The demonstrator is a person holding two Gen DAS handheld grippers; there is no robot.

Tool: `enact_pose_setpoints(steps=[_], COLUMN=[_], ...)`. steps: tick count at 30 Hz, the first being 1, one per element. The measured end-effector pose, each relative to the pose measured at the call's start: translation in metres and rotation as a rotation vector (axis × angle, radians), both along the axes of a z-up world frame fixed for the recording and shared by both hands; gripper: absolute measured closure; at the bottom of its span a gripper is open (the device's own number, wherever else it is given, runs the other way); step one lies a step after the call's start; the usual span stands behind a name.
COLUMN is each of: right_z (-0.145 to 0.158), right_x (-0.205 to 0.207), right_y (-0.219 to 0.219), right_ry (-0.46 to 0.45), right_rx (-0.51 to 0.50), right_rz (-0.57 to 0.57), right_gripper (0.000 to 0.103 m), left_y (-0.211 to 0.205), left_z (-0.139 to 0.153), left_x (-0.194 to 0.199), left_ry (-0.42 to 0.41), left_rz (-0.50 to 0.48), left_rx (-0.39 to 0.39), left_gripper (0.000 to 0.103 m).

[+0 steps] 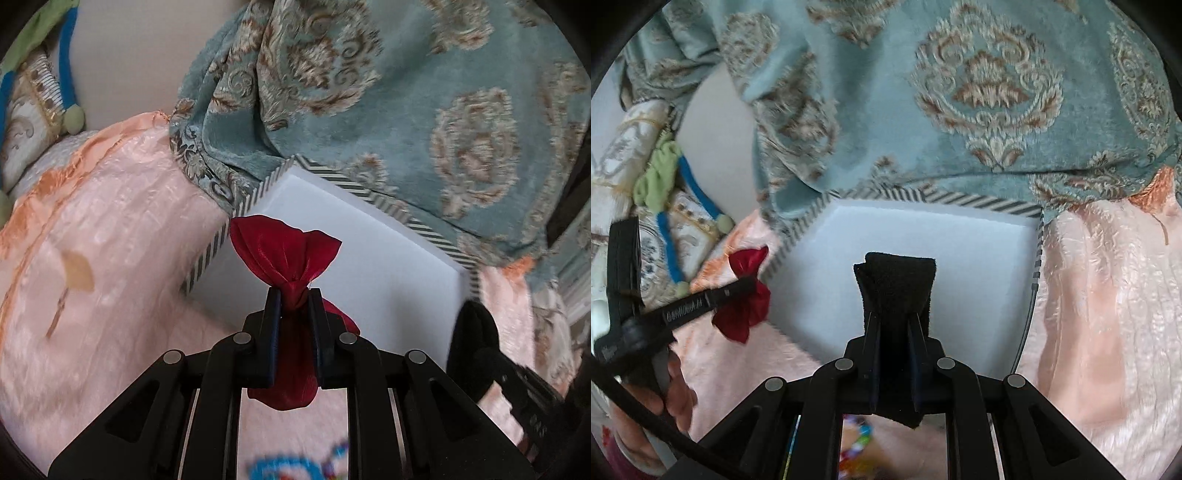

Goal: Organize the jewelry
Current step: 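Carry both bows into the chevron tray and open both tools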

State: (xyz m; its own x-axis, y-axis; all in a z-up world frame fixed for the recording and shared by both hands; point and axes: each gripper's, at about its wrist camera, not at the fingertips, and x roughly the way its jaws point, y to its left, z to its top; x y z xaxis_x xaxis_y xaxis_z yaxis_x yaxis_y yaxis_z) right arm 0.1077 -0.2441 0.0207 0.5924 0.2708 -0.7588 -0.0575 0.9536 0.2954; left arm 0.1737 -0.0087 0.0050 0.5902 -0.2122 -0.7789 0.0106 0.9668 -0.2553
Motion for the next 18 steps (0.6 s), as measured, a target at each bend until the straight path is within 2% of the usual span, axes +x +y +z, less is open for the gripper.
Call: enact_pose_setpoints(steps=[4, 7, 8, 12, 18], right_z=[-0.025, -0.036, -0.038, -0.041, -0.04], right_x=[0.008, 0.004, 0.002, -0.007, -0.016], right_y=[-0.009, -0.016, -0.018, -0.032, -0.054], right_ry=[0.062, 0.085, 0.087, 0.094, 0.104], right_rx=[-0.031, -0.075, -0.089, -0.147, -0.155], right_rz=[0.019, 0.032, 0.036, 0.036, -0.005], right_gripper=[0.091, 0.091, 0.091, 0.091, 0.091], left_y=[-0.004, -0.005, -0.005, -0.013, -0.019], left_z=[-0.033, -0.053, -0.056, -0.058, -0.057], left_x=[0.023, 0.022, 0.019, -0.004, -0.043], left_ry=[0.104, 0.154, 0.12, 0.12, 0.131], left_rz=[0.005, -0.001, 0.004, -0.031, -0.055], left_rx=[0.072, 0.084, 0.093, 0.123, 0.102], left_gripper=[0.09, 0.09, 0.09, 0.089, 0.089])
